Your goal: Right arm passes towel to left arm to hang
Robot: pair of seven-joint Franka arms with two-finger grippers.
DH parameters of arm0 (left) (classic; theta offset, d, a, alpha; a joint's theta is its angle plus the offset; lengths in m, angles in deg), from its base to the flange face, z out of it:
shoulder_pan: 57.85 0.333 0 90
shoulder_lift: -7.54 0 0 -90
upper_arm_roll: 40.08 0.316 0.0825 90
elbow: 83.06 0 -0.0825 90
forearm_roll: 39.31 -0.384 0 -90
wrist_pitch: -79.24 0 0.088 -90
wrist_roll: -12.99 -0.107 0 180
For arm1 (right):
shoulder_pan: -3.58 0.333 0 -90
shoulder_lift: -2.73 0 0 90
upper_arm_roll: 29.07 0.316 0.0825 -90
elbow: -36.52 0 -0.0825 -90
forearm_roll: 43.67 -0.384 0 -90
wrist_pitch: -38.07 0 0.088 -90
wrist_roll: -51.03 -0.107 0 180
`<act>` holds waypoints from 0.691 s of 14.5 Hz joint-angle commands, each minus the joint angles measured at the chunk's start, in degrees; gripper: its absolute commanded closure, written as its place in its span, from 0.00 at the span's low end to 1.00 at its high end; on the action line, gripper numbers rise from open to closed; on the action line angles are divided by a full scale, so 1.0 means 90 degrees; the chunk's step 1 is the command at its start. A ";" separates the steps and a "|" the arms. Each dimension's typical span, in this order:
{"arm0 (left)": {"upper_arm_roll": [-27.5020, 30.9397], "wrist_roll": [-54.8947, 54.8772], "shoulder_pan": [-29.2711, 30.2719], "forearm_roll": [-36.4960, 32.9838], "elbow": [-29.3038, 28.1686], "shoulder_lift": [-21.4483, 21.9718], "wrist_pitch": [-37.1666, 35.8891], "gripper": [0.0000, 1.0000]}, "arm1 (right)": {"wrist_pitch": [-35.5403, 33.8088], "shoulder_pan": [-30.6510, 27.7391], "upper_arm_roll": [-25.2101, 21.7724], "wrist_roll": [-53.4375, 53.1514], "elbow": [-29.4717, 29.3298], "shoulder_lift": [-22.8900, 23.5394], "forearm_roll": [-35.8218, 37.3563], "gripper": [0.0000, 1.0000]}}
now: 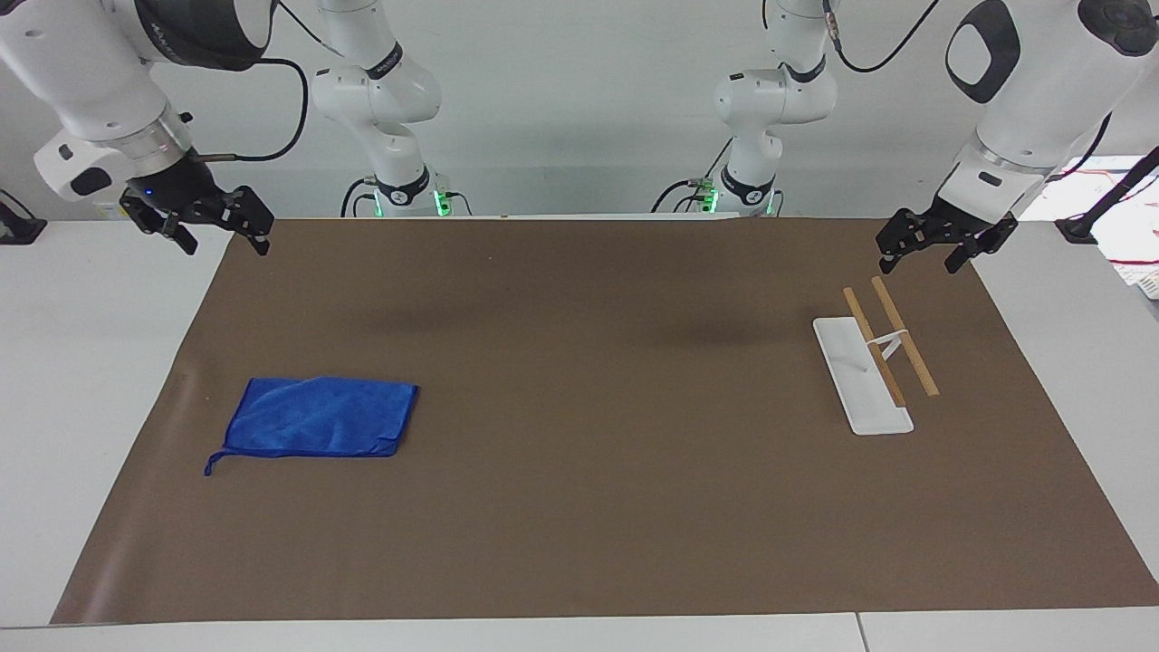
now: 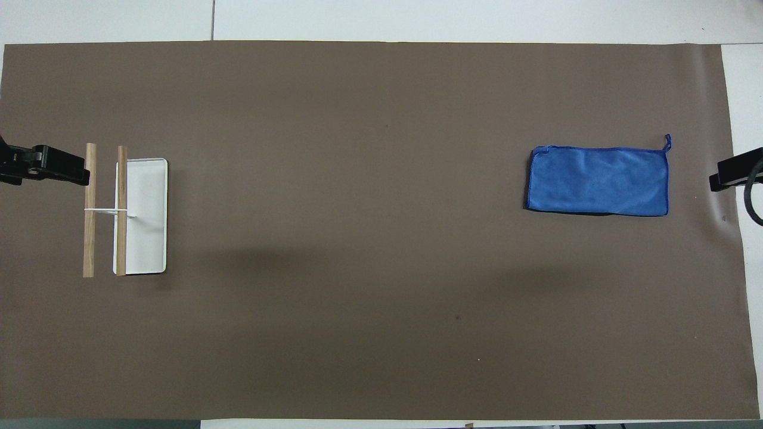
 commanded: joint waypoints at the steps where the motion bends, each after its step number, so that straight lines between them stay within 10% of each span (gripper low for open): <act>1: 0.0011 0.0047 -0.0003 -0.0057 -0.0080 0.0085 0.0039 0.00 | -0.0086 -0.0021 0.0027 -0.0017 -0.0065 -0.0007 -0.0062 0.00; 10: 0.0011 0.0047 -0.0003 -0.0057 -0.0080 0.0085 0.0039 0.00 | 0.0399 -0.0041 0.0017 0.0383 0.0218 -0.0114 -0.0140 0.00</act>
